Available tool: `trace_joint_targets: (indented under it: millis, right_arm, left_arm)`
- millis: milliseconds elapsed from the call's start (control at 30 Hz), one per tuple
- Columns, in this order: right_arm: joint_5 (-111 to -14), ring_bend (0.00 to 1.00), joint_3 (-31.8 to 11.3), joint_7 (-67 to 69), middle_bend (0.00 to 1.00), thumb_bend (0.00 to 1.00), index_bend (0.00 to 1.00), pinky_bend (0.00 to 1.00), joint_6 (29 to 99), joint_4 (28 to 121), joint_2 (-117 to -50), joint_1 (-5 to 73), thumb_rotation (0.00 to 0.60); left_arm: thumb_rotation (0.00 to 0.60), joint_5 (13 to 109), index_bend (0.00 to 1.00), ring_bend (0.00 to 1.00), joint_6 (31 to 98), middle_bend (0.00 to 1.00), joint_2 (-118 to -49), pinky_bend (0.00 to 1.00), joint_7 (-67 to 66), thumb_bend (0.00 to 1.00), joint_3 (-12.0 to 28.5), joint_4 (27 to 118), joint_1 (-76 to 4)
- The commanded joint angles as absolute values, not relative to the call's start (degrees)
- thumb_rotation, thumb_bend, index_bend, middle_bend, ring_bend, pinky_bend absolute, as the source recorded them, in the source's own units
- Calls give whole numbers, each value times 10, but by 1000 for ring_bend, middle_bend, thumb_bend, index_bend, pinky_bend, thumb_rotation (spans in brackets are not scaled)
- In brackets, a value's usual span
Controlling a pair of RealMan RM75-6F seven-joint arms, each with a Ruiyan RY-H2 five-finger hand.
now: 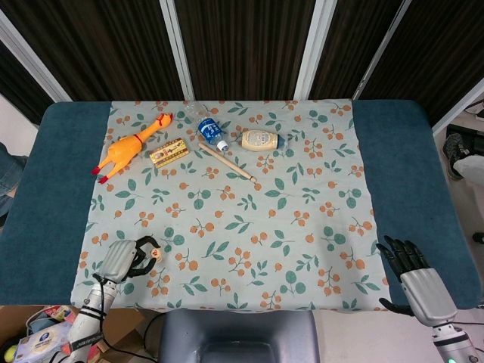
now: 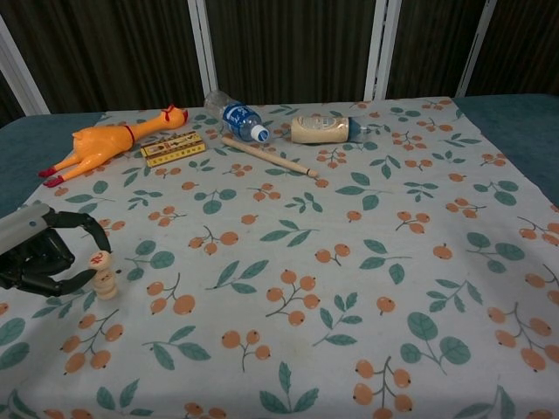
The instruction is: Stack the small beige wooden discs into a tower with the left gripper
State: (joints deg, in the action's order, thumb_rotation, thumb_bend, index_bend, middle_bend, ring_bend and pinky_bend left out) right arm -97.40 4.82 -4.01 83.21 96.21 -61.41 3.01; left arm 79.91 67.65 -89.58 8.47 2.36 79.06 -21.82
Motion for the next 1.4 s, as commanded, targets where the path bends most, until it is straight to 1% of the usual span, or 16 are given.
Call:
trace_joint_targets:
  millis: [33, 900, 1200, 1400]
  right_arm:
    - [-974, 0, 48, -40, 0, 178, 0, 26, 832, 962, -614, 30, 600]
    - [-974, 0, 48, -36, 0, 178, 0, 26, 834, 962, -612, 30, 600]
    - [-973, 0, 47, -36, 0, 178, 0, 26, 834, 963, -612, 29, 600]
    - [-972, 0, 47, -37, 0, 177, 0, 26, 833, 963, -613, 30, 600]
  left_arm:
    - [600, 798, 498, 1000, 673, 1000, -896, 1000, 87, 406, 23, 787, -217]
    - [600, 800, 466, 1000, 657, 1000, -893, 1000, 102, 408, 24, 775, -216]
    - [600, 801, 402, 1000, 652, 1000, -890, 1000, 103, 409, 23, 774, -217]
    - [600, 807, 394, 1000, 655, 1000, -886, 1000, 109, 409, 22, 778, -215]
